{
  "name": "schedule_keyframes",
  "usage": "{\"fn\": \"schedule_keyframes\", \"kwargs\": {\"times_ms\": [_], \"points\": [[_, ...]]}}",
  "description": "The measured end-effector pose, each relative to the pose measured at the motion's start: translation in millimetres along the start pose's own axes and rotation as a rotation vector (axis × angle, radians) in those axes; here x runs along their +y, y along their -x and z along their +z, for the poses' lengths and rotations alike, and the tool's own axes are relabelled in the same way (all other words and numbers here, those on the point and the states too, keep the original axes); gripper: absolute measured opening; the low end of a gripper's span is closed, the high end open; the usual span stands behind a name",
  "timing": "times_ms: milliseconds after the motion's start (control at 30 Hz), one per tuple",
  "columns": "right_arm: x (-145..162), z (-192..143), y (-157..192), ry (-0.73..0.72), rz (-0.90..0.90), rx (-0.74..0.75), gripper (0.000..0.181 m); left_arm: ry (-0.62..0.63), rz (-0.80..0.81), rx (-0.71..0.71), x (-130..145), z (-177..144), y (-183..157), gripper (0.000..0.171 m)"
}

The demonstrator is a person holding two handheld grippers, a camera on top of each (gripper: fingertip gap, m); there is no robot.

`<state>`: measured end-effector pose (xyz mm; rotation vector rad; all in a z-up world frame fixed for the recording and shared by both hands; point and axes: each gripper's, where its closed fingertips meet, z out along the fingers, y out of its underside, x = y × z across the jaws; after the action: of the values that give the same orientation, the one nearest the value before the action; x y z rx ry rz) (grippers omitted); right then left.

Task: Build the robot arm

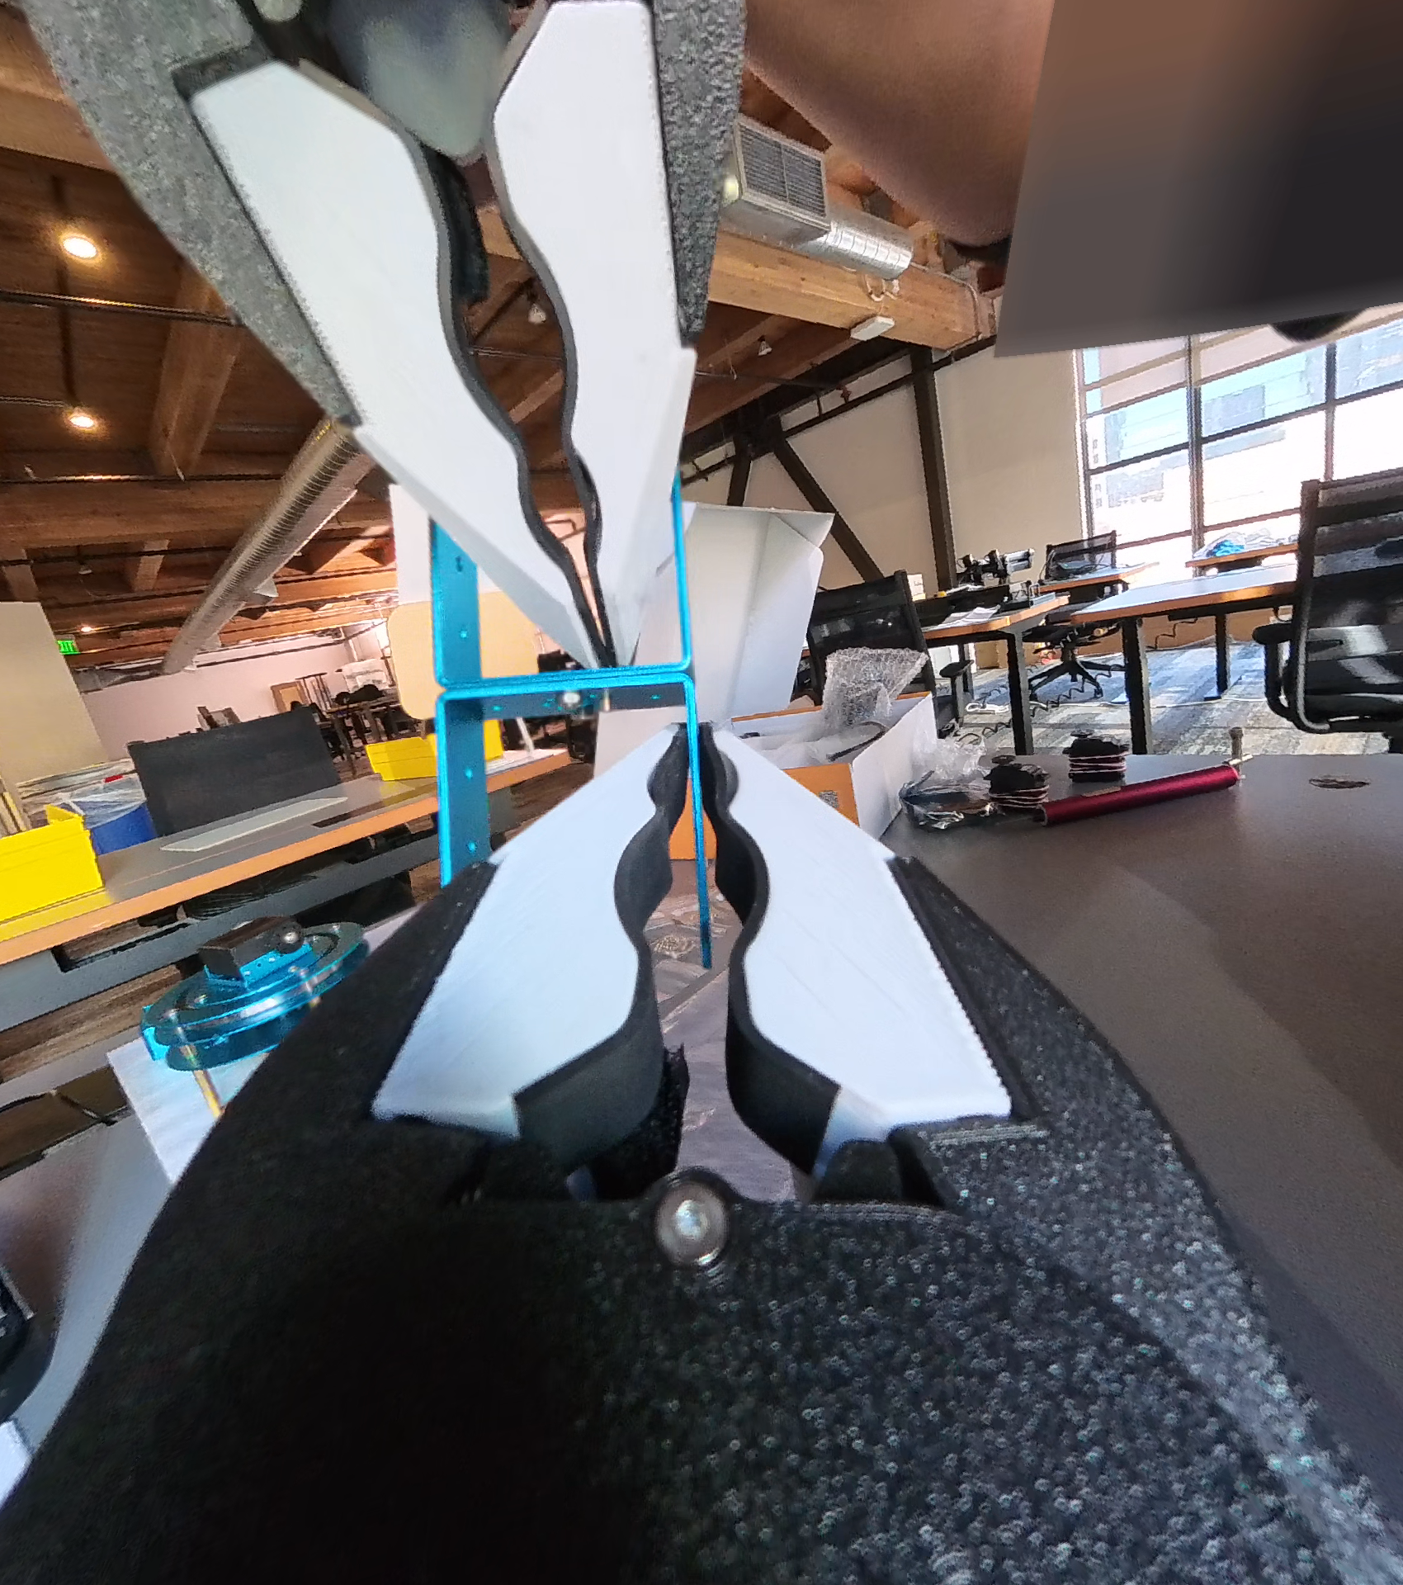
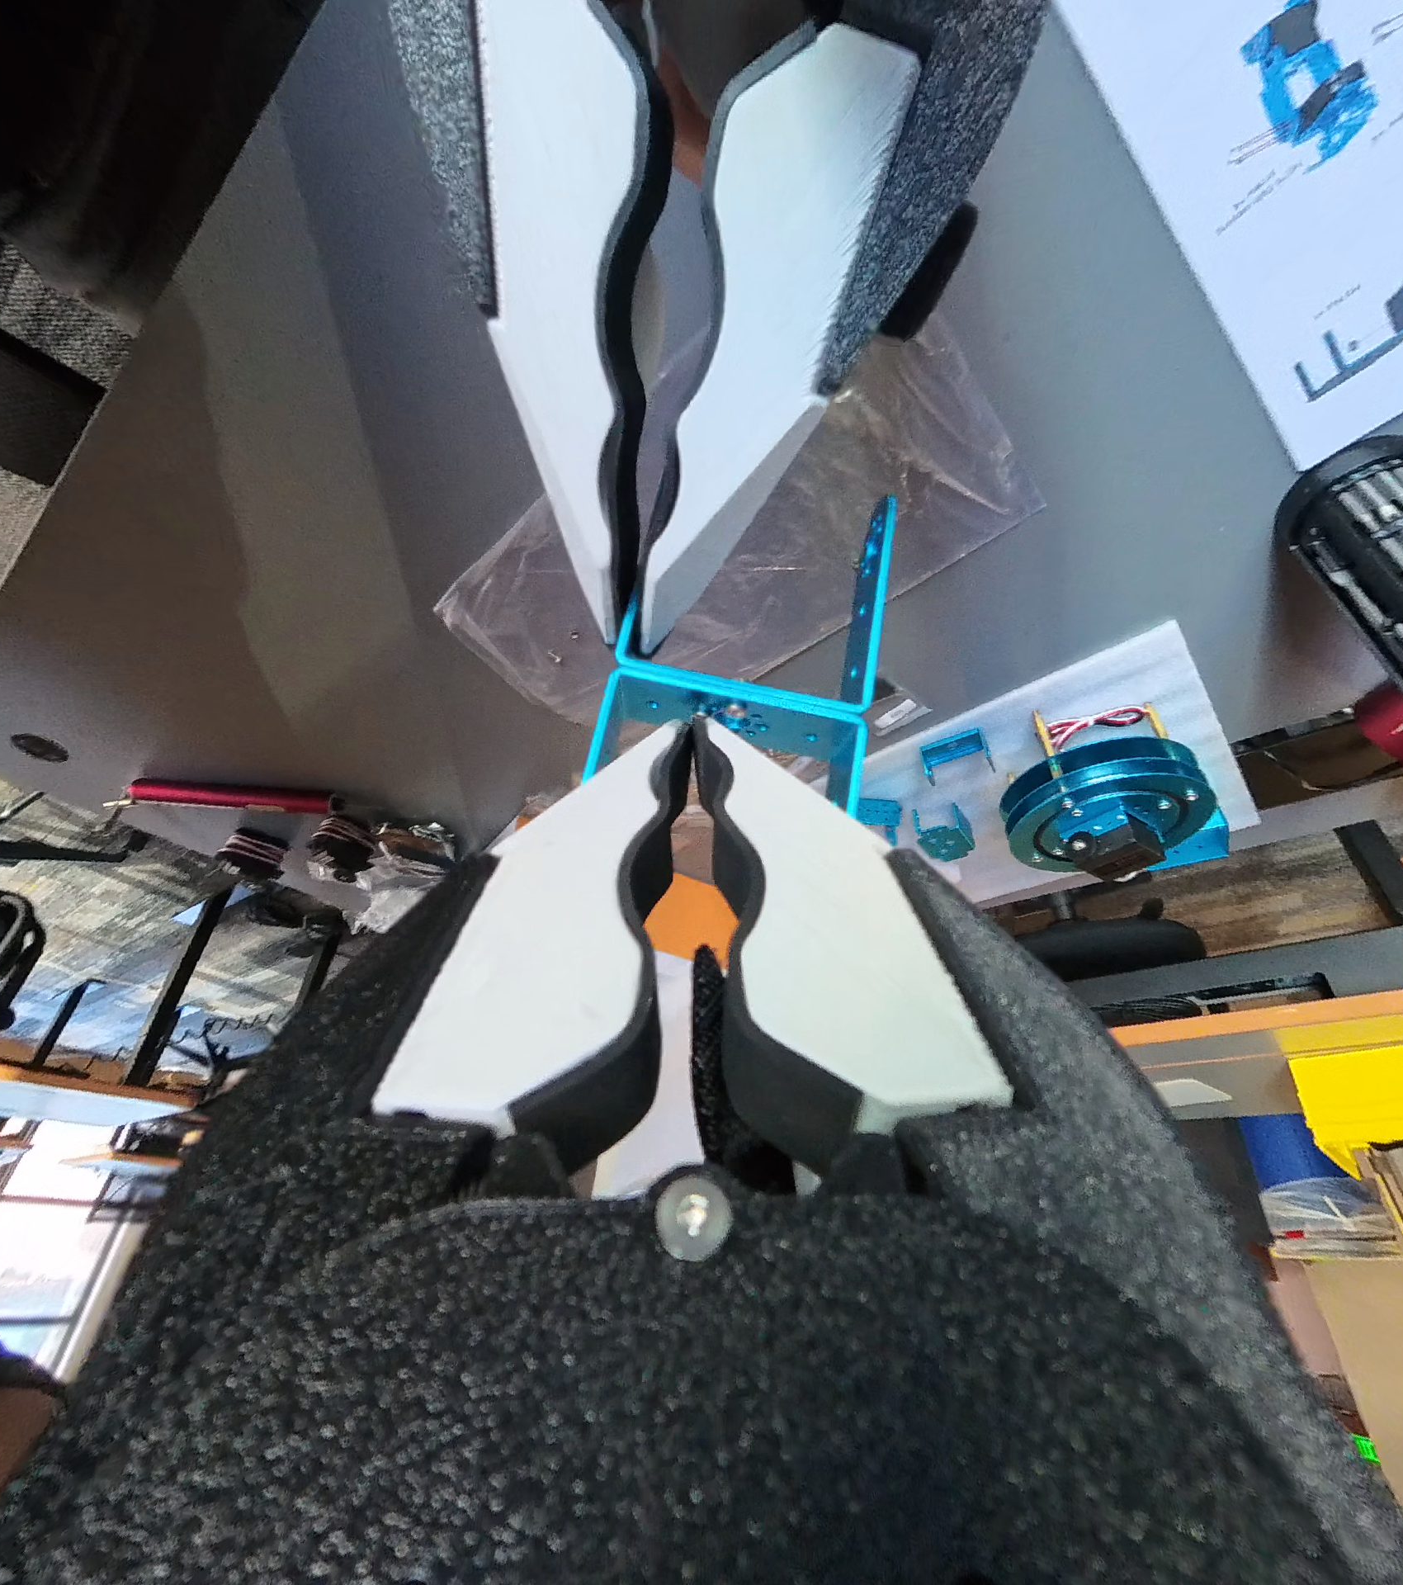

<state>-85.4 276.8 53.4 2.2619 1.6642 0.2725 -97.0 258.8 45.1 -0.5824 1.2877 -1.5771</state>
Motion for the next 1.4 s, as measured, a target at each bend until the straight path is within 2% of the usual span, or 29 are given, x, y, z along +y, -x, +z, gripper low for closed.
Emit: {"fn": "schedule_keyframes", "kwargs": {"times_ms": [67,133,200,267,300,367,467,533,600,667,700,800,900,933,967,1033,1067,1100,1133,1200,1233,1267,1300,1333,1367,1400], "points": [[8,-7,-4,0.012,0.012,0.060,0.000,-0.008,-0.007,0.001,-2,-1,1,0.000],[12,-31,-13,-0.069,0.035,0.196,0.000,-0.007,0.000,-0.006,-3,-2,2,0.000],[16,-67,-23,-0.255,0.092,0.383,0.001,-0.005,0.003,-0.022,-4,-3,4,0.000],[27,-102,-26,-0.485,0.182,0.578,0.014,0.005,-0.003,-0.035,-3,-3,6,0.000],[28,-111,-18,-0.629,0.212,0.628,0.022,0.010,-0.008,-0.040,-3,-3,7,0.000],[31,-106,-1,-0.870,0.249,0.708,0.047,0.007,-0.018,-0.035,-5,-4,6,0.000],[33,-74,13,-1.061,0.263,0.913,0.061,-0.011,-0.034,-0.011,-12,-4,2,0.000],[22,-58,24,-1.208,0.247,0.998,0.064,-0.033,-0.049,0.009,-19,-4,-3,0.000],[8,-49,29,-1.270,0.205,1.161,0.069,-0.048,-0.063,0.036,-26,-2,-9,0.000],[3,-43,27,-1.247,0.205,1.341,0.060,-0.059,-0.074,0.059,-32,0,-14,0.000],[2,-42,30,-1.267,0.221,1.357,0.056,-0.055,-0.068,0.057,-33,1,-13,0.001],[-7,-40,39,-1.363,0.236,1.222,0.067,-0.037,-0.038,0.072,-35,2,-17,0.001],[-11,-37,45,-1.442,0.247,1.068,0.070,0.009,0.027,0.055,-32,4,-19,0.001],[-7,-35,44,-1.441,0.286,1.043,0.071,0.024,0.064,0.035,-31,4,-17,0.000],[-1,-33,44,-1.437,0.316,1.027,0.061,0.044,0.105,0.017,-28,4,-16,0.001],[10,-23,43,-1.369,0.361,0.959,0.071,0.078,0.136,0.015,-21,4,-16,0.001],[15,-19,46,-1.373,0.383,0.870,0.076,0.069,0.132,0.013,-21,3,-16,0.001],[17,-15,52,-1.399,0.389,0.754,0.085,0.054,0.122,0.019,-21,2,-16,0.001],[23,-13,57,-1.435,0.411,0.654,0.085,0.041,0.115,0.032,-21,2,-18,0.001],[38,-7,57,-1.551,0.485,0.452,0.077,0.035,0.129,0.051,-16,2,-23,0.001],[47,-3,49,-1.632,0.558,0.343,0.065,0.039,0.156,0.052,-13,4,-25,0.001],[52,2,45,-1.728,0.597,0.196,0.054,0.049,0.188,0.057,-9,5,-29,0.001],[53,0,49,-1.871,0.569,-0.019,0.057,0.067,0.217,0.068,-3,7,-34,0.001],[58,-3,45,-1.992,0.592,-0.248,0.044,0.082,0.238,0.073,2,8,-37,0.001],[62,-2,39,-2.068,0.603,-0.440,0.028,0.092,0.253,0.082,6,10,-39,0.001],[64,-2,40,-2.125,0.551,-0.571,0.026,0.098,0.258,0.097,10,11,-43,0.001]]}}
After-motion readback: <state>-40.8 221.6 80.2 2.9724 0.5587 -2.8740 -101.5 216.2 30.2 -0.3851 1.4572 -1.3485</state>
